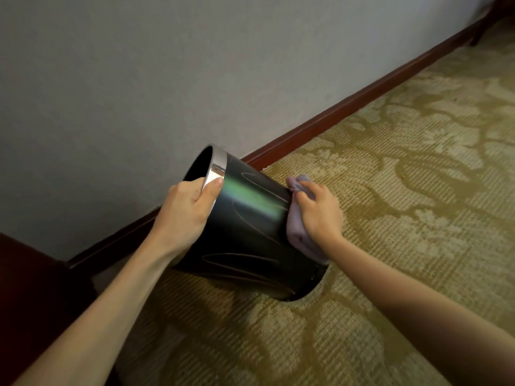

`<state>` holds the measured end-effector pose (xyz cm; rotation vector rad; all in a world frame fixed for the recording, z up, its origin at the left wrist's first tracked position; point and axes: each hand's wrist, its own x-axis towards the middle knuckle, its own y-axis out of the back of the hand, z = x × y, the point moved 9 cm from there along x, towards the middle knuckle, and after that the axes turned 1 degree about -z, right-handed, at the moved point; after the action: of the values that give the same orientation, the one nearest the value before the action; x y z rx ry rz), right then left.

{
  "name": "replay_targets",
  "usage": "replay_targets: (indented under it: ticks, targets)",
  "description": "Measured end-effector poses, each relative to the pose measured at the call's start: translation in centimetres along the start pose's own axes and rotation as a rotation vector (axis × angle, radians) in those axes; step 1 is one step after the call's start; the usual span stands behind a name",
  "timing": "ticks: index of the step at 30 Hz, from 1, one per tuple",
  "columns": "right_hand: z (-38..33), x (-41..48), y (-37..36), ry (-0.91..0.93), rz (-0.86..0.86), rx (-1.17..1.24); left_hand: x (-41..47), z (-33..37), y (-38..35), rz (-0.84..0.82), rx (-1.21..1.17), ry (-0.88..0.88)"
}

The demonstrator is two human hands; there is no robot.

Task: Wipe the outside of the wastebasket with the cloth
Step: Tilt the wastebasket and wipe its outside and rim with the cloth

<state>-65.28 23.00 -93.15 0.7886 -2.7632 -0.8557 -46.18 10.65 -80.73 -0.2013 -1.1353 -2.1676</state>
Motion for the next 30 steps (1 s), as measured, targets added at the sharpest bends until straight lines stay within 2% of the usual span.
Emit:
replay_targets:
  ticks: [2,4,9,16,22,30]
  targets:
    - [0.4,1.8,-0.5,-0.079,-0.129,0.039,-0.3,0.4,-0.1,0.005,0.012,-0.014]
    - [0.5,2.5,-0.8,-0.112,-0.168,0.061,-0.1,-0.1,-0.1,0.026,0.034,0.029]
    - [-0.4,0.7,0.2,-0.034,0.05,-0.005,1.2,-2.4,0.5,0.056,0.127,0.151]
    - [-1.8,-7.8,-2.1,0.14,0.298,-0.155,3.4,-4.2,0.3,0.011,0.131,0.303]
    - [-0.4,-12.3,-5.4,0.337,0.297,-0.347,5.0,-3.6,-0.5,-0.019,0.151,0.322]
    - [0.0,-9.5,-2.8,0.275,0.291,-0.143,5.6,-2.0,-2.0,-0.075,0.118,0.227]
